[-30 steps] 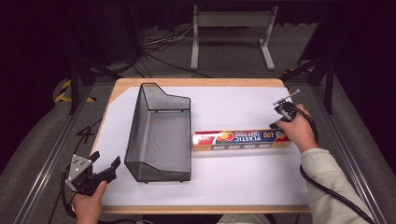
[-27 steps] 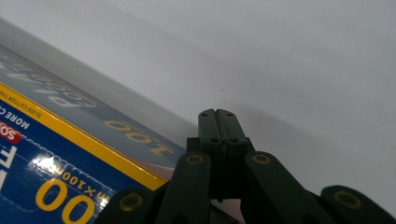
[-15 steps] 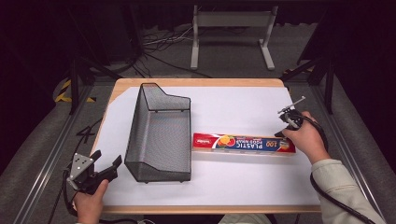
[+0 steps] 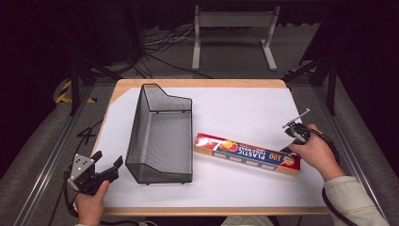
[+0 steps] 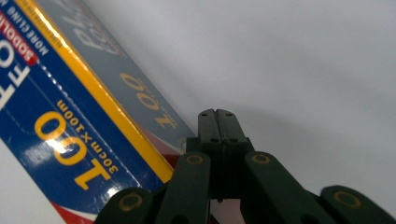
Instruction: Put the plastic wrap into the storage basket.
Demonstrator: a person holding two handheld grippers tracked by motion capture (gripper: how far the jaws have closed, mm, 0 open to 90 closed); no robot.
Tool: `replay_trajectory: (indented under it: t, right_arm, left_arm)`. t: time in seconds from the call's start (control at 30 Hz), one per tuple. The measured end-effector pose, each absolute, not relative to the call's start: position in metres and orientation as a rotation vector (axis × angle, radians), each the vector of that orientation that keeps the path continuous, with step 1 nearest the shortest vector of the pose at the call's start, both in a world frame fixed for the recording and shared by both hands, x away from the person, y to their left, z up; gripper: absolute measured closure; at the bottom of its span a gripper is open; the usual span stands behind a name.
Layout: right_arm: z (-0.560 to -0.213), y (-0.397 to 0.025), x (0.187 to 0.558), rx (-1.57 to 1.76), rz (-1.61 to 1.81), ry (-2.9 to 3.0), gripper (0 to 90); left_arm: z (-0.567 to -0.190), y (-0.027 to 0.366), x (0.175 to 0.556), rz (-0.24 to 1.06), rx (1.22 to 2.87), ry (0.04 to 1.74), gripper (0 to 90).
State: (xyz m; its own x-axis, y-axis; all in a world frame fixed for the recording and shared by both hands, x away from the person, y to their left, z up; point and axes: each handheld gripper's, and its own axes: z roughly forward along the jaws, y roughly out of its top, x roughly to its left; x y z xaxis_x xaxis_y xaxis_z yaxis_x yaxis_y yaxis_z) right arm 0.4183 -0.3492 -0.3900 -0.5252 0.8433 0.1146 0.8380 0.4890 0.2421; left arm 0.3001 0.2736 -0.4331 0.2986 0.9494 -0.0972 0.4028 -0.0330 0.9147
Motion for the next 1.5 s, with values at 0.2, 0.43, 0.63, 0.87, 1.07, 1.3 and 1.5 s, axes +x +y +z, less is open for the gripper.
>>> replay_trajectory:
  t: [0.2, 0.43, 0.63, 0.87, 1.07, 1.3, 1.5]
  right_arm:
    - [-0.390, -0.344, 0.402, 1.465, 0.394, 2.762, 90.0]
    - [-0.377, -0.345, 0.400, 1.402, 0.560, 2.678, 84.5]
    - [-0.354, -0.342, 0.391, 1.251, 0.807, 2.549, 72.0]
    - [-0.328, -0.327, 0.376, 1.059, 1.187, 2.408, 49.4]
    - [-0.320, -0.313, 0.369, 0.968, 1.372, 2.373, 37.4]
    - [-0.319, -0.290, 0.366, 0.848, 1.403, 2.396, 31.2]
    - [-0.325, -0.272, 0.369, 0.782, 1.404, 2.448, 23.7]
  left_arm:
    - [-0.432, 0.272, 0.301, 0.718, 1.610, 1.265, 20.9]
    - [-0.432, 0.271, 0.304, 0.718, 1.606, 1.262, 20.9]
    - [-0.432, 0.269, 0.307, 0.718, 1.601, 1.265, 20.9]
    - [-0.431, 0.269, 0.307, 0.720, 1.598, 1.268, 20.9]
    - [-0.431, 0.270, 0.307, 0.722, 1.598, 1.268, 20.9]
    - [-0.431, 0.270, 0.306, 0.726, 1.597, 1.267, 20.9]
    - [-0.432, 0.271, 0.305, 0.730, 1.594, 1.271, 20.9]
